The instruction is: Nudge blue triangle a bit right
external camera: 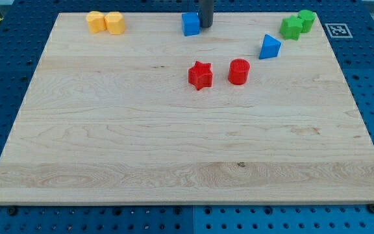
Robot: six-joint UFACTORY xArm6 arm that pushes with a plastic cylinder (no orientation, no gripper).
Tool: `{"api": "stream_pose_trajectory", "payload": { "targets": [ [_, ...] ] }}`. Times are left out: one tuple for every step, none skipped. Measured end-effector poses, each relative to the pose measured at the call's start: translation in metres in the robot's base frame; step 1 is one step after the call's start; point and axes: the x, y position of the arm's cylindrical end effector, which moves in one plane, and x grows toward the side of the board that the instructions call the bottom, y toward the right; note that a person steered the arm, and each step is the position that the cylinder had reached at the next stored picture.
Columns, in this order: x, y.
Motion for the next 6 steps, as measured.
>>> {"api": "stream_pose_trajectory", "payload": {
  "targets": [
    [0.000, -0.006],
    [0.012, 0.009],
    [0.031, 0.025],
    [0.056, 0.038],
    [0.094, 0.054],
    [0.109, 0.101]
  ]
}}
